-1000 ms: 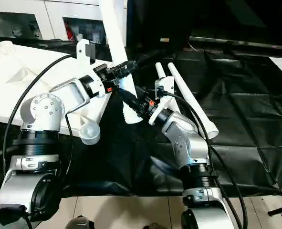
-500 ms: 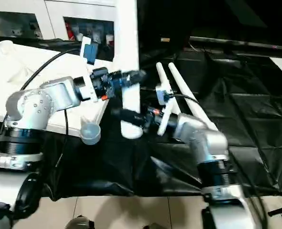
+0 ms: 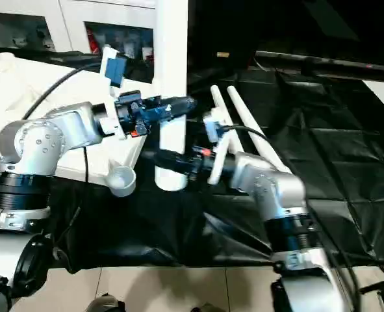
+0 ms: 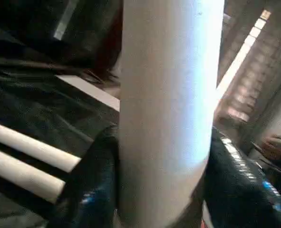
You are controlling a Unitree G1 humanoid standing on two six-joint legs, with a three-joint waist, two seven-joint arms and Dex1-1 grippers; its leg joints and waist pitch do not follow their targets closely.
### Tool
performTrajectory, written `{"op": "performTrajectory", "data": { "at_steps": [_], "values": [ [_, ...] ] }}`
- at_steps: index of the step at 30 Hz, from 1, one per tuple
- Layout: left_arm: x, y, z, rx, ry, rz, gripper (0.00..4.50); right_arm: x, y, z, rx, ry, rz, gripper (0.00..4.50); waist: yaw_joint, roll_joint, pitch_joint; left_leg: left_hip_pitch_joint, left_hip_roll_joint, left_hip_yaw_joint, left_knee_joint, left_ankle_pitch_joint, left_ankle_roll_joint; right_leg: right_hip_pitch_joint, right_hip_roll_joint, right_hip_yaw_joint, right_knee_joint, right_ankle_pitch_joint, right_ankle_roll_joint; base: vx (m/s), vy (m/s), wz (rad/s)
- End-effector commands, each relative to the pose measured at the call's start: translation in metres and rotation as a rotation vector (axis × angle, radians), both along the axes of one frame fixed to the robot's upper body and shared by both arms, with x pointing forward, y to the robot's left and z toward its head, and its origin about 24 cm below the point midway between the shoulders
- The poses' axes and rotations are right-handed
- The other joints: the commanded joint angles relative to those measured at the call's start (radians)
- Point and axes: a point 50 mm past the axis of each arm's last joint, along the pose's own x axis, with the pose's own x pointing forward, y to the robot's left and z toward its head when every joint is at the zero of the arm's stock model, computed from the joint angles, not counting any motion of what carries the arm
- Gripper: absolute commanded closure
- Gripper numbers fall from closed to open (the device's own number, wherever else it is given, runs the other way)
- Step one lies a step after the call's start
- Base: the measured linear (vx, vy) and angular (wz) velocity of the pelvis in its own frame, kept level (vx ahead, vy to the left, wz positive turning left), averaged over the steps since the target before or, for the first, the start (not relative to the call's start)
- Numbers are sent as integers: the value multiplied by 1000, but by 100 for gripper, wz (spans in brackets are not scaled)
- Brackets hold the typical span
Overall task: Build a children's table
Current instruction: Pick table leg
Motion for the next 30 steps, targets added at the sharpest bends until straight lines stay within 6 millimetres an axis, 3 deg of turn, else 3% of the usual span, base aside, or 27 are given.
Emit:
{"op": "performTrajectory", "data": {
  "at_steps": [1, 4, 5, 10, 11, 14, 16, 23, 30],
  "values": [
    [0, -7, 8, 4, -38, 32, 167, 13, -14, -5, -56, 24, -171, 245, 2, 5, -80, 7, 2, 9, -60, -49, -8, 66, -68, 41, -60, 14, -216, 0, 0, 0],
    [5, -8, 6, 51, -30, 130, 140, 16, -14, -4, -58, 18, -214, 246, 4, 4, -80, 9, 1, 9, -60, -45, -10, 68, -66, 41, -60, 21, -206, 0, 0, 0],
    [11, -11, 5, 52, -2, 235, 134, 17, -12, -4, -67, 10, -236, 246, 4, -1, -81, 5, 2, 9, -59, -32, -8, 71, -66, 42, -56, 43, -211, 0, 0, 0],
    [15, -14, 7, -14, 32, 309, 127, 18, -9, -4, -77, 5, -240, 249, 6, -13, -81, 4, -1, 10, -57, -25, 9, 73, -66, 41, -59, 52, -208, 0, 0, 0],
    [16, -14, 7, -15, 33, 319, 159, 18, -9, -5, -79, 4, -241, 249, 6, -13, -80, 3, -2, 10, -57, -26, 11, 73, -66, 41, -59, 43, -202, 0, 0, 0],
    [18, -15, 8, -38, 36, 352, 170, 18, -8, -5, -92, -5, -238, 249, 3, -14, -79, 3, -1, 9, -58, -35, 15, 71, -67, 40, -63, 11, -190, 0, 0, 0],
    [16, -16, 9, -43, 39, 332, 208, 18, -7, -5, -96, -8, -231, 249, 2, -13, -78, 4, -1, 10, -58, -38, 15, 70, -66, 41, -64, -2, -187, 0, 0, 0],
    [11, -22, 8, -48, 35, 288, 248, 17, -7, -4, -107, -16, -216, 249, 1, -12, -80, 6, -1, 10, -56, -27, 21, 69, -65, 40, -61, 27, -198, 0, 0, 0],
    [13, -23, 9, -61, 33, 283, 255, 18, -8, -3, -135, -57, -218, 249, 1, -15, -79, 5, 0, 10, -57, -35, 20, 70, -66, 40, -62, 17, -199, 0, 0, 0]
  ]
}}
